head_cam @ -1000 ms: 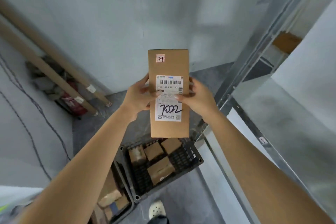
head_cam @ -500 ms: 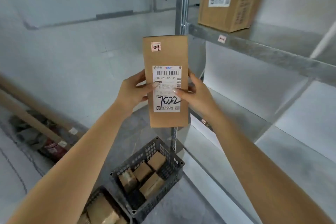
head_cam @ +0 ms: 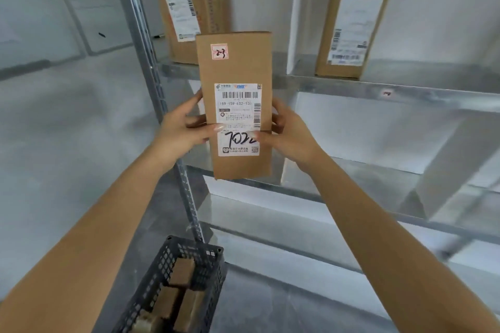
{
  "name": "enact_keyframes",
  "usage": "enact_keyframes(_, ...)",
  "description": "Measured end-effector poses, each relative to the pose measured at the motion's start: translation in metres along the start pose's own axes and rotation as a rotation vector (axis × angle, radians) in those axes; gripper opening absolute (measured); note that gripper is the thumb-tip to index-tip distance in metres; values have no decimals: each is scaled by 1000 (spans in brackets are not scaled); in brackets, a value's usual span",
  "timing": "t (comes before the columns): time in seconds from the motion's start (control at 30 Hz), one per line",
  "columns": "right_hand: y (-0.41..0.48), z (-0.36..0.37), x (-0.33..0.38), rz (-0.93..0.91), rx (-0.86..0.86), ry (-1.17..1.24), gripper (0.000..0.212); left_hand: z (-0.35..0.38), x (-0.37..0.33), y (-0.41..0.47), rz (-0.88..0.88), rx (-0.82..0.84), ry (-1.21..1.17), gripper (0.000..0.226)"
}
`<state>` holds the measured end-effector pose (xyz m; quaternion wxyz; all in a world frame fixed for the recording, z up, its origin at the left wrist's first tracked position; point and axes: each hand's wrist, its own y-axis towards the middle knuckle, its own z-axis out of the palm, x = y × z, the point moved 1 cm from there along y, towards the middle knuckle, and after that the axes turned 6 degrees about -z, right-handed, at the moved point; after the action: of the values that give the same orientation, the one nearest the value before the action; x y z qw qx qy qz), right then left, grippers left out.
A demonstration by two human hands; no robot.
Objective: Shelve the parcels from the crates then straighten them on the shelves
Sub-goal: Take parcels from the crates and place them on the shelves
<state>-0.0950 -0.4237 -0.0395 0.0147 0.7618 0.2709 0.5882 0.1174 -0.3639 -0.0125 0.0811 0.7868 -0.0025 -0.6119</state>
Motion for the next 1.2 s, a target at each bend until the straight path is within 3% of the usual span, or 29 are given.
enact_keyframes(0.4,-189,-158,40,119,-463,-225,90,196,-64,-29,195,465,-89,80)
enact_keyframes(0.57,-265,-219,59,141,-568,-243,90,280,-94,-57,264,611,-89,69)
enact_keyframes(0.7,-320,-268,58,182,-637,-250,96,346,-111,-83,295,731,-46,76)
enact_keyframes(0.97,-401,-360,41,251,-691,-201,66,463,-119,-125,216,756,56,87)
enact_keyframes(1.2,-405,-413,-19,279,-607,-206,65,527,-97,-127,115,687,37,90)
